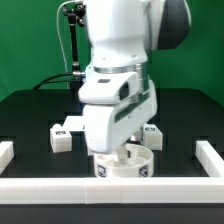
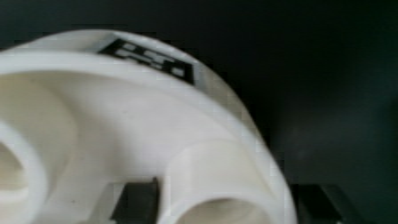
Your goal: Assemble stool
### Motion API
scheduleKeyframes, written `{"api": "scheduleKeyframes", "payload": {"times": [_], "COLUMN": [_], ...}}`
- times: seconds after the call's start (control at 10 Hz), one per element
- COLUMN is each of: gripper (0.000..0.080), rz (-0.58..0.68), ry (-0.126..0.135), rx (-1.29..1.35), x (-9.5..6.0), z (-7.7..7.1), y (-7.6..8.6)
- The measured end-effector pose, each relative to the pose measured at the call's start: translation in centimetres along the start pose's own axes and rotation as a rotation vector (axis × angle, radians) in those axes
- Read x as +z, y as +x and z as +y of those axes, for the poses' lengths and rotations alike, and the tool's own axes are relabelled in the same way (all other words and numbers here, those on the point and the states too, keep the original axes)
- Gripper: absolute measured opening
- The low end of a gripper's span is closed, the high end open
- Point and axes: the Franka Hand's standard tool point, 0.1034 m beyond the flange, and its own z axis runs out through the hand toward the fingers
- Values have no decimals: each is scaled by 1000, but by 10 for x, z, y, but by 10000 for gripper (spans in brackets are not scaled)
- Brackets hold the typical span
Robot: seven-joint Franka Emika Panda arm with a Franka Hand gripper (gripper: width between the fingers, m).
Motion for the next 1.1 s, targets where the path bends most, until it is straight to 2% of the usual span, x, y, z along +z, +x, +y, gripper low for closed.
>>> {"api": "scheduleKeyframes", "payload": {"times": [0.4,0.6,1.1], "gripper": [330,330,330], "rz": [17,26,28], "ry": [-11,-14,1], "rx": [26,26,105], "x": [5,6,6], "z": [-4,-3,-13], "y": [45,61,89]}}
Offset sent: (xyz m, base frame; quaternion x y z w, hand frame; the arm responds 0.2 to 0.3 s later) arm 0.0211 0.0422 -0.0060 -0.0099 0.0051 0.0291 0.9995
